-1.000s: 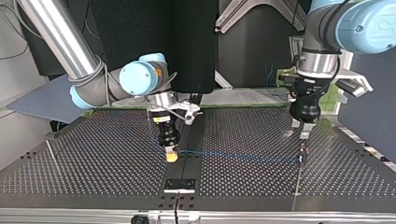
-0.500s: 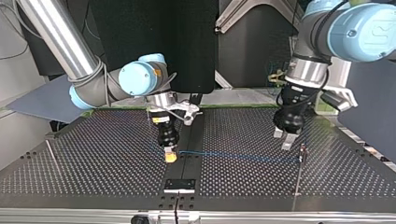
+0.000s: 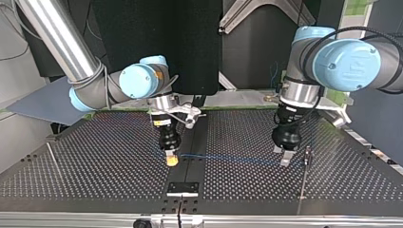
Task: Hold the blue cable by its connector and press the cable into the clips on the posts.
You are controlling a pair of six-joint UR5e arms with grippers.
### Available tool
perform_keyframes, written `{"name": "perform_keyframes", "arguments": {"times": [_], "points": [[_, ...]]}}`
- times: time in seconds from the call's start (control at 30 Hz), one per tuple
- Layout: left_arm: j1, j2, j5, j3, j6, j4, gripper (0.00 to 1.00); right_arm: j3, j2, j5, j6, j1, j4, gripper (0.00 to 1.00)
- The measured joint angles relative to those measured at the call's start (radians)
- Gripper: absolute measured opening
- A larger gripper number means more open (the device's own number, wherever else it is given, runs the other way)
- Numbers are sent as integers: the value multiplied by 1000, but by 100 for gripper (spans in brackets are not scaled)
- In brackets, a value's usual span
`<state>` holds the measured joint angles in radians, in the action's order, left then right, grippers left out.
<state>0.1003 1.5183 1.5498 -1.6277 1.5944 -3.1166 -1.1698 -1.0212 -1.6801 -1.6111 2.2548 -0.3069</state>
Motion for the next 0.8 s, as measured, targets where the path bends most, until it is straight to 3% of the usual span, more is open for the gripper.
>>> {"name": "perform_keyframes", "arguments": {"times": [0.37,0.8], "points": [[6,18,32,1,6,32,100,0,0,2,1,-3,1,0],[24,128,70,42,-3,92,100,0,0,2,4,-4,0,0]]}}
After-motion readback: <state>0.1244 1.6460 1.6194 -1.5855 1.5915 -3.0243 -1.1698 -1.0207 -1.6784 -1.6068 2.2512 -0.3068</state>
